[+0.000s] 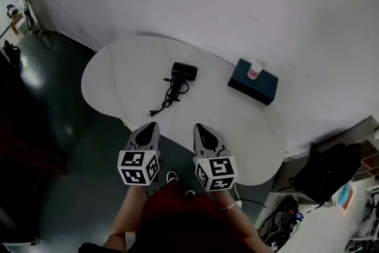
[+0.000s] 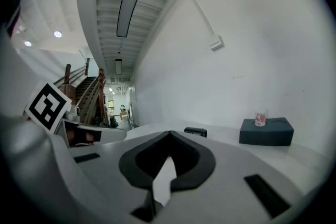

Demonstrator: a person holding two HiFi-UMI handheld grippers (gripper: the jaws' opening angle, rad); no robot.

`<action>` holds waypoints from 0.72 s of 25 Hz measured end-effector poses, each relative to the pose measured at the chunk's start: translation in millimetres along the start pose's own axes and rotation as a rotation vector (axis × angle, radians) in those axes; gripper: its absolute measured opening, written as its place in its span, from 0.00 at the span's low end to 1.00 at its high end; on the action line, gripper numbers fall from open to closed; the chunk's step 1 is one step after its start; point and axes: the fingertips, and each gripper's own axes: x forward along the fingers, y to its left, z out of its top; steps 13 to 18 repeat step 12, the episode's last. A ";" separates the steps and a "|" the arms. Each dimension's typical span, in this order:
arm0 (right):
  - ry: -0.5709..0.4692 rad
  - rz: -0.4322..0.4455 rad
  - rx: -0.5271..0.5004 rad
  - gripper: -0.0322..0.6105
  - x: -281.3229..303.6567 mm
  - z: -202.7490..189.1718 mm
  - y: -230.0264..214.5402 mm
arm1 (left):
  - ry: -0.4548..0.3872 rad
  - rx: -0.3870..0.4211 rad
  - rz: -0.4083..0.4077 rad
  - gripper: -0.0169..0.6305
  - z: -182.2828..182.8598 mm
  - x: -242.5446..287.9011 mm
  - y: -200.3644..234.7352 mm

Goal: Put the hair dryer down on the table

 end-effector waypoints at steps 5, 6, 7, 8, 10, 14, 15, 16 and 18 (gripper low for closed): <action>-0.020 0.016 -0.008 0.07 -22.9 -1.0 11.8 | -0.029 0.010 0.008 0.06 -0.3 -25.4 -10.5; -0.023 0.019 -0.009 0.07 -27.3 -1.0 15.1 | -0.033 0.014 0.008 0.06 -0.5 -31.0 -12.4; -0.026 0.021 -0.011 0.07 -31.8 -1.1 18.2 | -0.038 0.018 0.009 0.06 -0.9 -36.5 -14.4; -0.028 0.023 -0.013 0.07 -36.1 -1.2 20.7 | -0.041 0.022 0.010 0.06 -1.4 -41.5 -16.5; -0.033 0.026 -0.017 0.07 -43.9 -1.0 24.3 | -0.047 0.029 0.012 0.06 -2.2 -49.8 -20.4; -0.037 0.028 -0.020 0.07 -50.9 -0.3 27.1 | -0.051 0.035 0.015 0.06 -2.6 -56.9 -24.1; -0.037 0.028 -0.020 0.07 -50.9 -0.3 27.1 | -0.051 0.035 0.015 0.06 -2.6 -56.9 -24.1; -0.037 0.028 -0.020 0.07 -50.9 -0.3 27.1 | -0.051 0.035 0.015 0.06 -2.6 -56.9 -24.1; -0.037 0.028 -0.020 0.07 -50.9 -0.3 27.1 | -0.051 0.035 0.015 0.06 -2.6 -56.9 -24.1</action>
